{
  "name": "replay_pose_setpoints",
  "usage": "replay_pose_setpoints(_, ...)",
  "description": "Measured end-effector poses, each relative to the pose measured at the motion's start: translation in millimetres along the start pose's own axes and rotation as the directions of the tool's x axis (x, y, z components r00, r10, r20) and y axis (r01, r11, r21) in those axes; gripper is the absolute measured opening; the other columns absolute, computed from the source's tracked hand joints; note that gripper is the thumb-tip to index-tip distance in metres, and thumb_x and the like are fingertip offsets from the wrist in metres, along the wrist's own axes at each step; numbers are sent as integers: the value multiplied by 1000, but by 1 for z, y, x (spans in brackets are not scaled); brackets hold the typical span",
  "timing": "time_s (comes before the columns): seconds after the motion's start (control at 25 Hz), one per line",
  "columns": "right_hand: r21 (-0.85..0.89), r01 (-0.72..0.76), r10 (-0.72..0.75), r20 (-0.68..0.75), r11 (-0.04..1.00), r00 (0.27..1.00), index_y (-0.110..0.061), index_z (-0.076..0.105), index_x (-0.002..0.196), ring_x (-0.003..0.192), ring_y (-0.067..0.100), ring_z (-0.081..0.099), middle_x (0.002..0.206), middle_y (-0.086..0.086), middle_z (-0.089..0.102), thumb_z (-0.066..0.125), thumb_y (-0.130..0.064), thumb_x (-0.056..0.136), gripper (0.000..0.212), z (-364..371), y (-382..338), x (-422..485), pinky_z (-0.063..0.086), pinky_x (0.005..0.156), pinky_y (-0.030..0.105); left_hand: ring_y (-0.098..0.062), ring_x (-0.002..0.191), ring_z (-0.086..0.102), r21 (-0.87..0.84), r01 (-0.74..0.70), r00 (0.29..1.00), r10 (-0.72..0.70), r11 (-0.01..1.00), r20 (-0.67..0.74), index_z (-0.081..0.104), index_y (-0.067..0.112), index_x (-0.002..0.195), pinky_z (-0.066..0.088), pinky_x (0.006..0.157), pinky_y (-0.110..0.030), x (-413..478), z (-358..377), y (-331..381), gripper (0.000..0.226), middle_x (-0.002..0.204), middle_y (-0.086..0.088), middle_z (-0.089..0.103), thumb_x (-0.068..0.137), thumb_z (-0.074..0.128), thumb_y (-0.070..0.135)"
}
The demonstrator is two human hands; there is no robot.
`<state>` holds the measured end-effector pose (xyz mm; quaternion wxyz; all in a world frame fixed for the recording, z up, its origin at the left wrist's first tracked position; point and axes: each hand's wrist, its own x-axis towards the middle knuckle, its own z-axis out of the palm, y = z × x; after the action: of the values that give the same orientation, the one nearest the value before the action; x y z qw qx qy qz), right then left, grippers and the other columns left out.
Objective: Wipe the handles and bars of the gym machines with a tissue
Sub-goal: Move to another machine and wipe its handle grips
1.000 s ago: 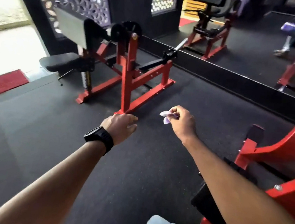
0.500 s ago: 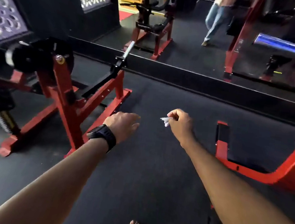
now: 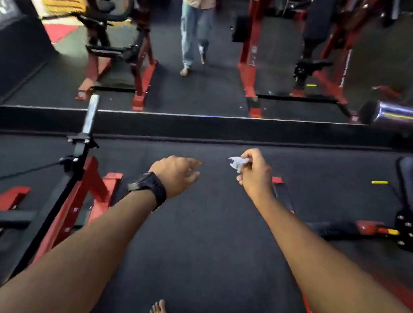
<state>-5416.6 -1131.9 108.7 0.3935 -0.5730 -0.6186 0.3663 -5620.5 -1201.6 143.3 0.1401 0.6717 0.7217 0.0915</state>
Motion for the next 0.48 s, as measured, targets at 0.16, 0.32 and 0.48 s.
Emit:
replay_pose_setpoints(0.16,29,-55,59,-157,998,986,-16,54,91,54,12,56,69,-9,65,47,-4,92,14,18,-10,107,48,54,30,-26,118,60,33,-172,985,171,985,30,57,35,134,48,92,-34,142,-28,-12,38,120,5,69,97,50,43)
replay_pose_setpoints(0.32,53,-97,108,-285,994,952,-14,64,81,61,6,63,61,-12,69,58,-5,87,13,29,9,222,47,60,20,-23,117,60,48,-287,955,282,957,92,55,39,134,50,94,-35,285,-22,-8,39,122,7,68,96,49,45)
replay_pose_setpoints(0.48,78,-170,187,-416,982,890,-12,67,67,63,7,62,66,-2,71,63,-4,77,14,11,26,344,43,57,16,-20,117,60,30,-382,916,374,924,146,58,38,132,50,95,-35,435,-18,21,37,122,8,68,95,52,42)
